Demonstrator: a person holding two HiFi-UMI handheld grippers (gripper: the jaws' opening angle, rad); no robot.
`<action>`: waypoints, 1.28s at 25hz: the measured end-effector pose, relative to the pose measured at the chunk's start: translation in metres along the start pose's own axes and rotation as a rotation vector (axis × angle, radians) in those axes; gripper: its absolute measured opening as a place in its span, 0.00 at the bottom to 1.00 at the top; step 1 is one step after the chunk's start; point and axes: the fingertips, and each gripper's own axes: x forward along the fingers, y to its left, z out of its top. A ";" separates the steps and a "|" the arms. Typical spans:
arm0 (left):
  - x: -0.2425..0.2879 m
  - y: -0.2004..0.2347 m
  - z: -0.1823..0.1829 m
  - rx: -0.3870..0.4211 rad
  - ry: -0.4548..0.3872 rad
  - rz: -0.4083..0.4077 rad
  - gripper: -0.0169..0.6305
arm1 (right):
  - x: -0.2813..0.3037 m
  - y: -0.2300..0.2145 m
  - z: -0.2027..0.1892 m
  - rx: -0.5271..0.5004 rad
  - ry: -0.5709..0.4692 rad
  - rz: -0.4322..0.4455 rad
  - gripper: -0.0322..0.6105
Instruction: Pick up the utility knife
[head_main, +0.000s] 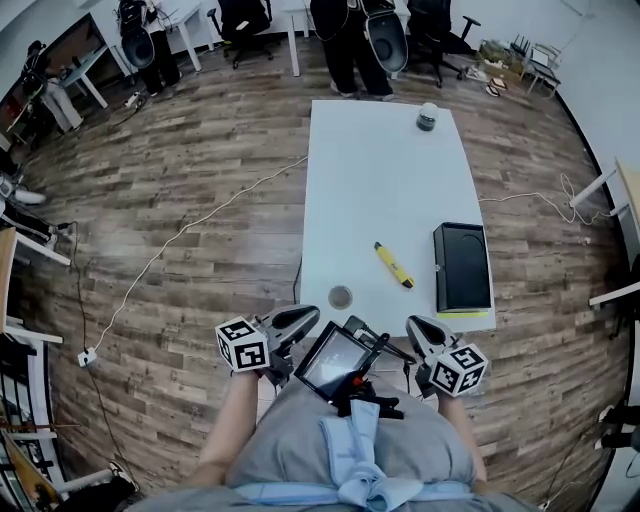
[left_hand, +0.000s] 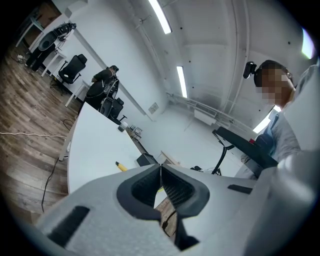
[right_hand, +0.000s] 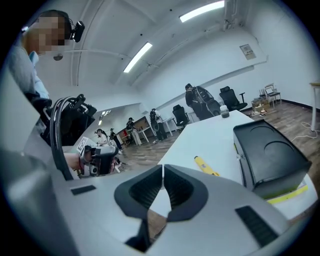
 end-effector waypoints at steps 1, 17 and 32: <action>-0.001 0.006 0.005 -0.001 0.001 -0.004 0.06 | 0.006 -0.001 0.002 0.000 0.003 -0.008 0.10; 0.024 0.044 0.020 0.019 0.110 -0.097 0.06 | 0.039 -0.016 -0.003 -0.043 0.097 -0.121 0.10; 0.044 0.047 -0.012 -0.033 0.158 -0.089 0.06 | 0.076 -0.062 -0.020 -0.173 0.360 -0.154 0.10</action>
